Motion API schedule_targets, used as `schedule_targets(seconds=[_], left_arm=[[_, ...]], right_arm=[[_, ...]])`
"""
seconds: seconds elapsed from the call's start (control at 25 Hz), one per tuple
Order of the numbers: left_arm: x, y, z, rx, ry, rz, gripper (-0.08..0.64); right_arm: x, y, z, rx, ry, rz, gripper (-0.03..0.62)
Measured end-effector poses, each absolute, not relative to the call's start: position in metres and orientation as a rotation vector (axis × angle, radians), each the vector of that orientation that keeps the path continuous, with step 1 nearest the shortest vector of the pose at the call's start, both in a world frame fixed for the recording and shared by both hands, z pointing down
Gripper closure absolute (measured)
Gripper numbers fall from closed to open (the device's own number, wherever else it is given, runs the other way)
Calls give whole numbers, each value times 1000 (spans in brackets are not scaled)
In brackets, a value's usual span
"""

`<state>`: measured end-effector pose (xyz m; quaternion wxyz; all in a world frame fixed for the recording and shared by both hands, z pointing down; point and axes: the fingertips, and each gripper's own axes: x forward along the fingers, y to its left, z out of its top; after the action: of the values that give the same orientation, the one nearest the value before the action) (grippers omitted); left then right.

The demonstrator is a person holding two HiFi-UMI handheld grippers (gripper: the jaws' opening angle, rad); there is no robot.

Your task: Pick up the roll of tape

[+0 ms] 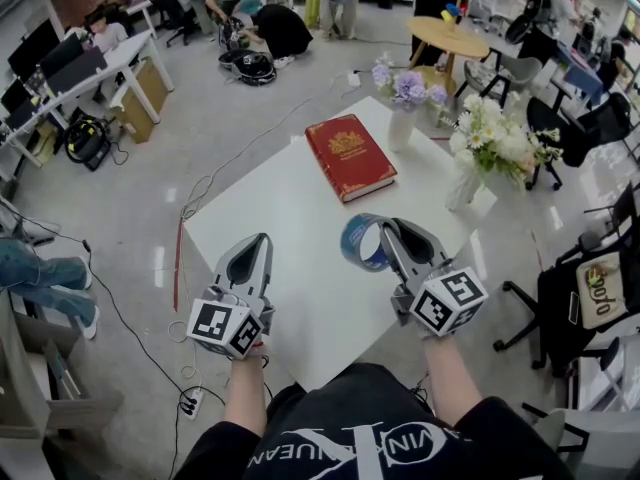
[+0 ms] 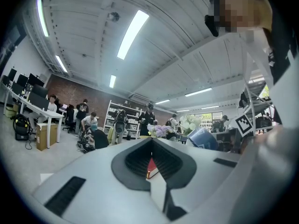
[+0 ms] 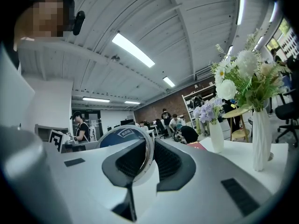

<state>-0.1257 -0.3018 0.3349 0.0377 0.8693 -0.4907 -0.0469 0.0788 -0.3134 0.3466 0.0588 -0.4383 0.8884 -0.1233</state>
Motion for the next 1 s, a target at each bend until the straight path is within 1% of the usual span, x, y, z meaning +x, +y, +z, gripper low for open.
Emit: schedule_targets(seconds=[1.0], left_arm=[[-127, -307, 342, 2652, -1496, -137, 558]], right_arm=[[81, -316, 349, -1323, 2676, -388, 522]])
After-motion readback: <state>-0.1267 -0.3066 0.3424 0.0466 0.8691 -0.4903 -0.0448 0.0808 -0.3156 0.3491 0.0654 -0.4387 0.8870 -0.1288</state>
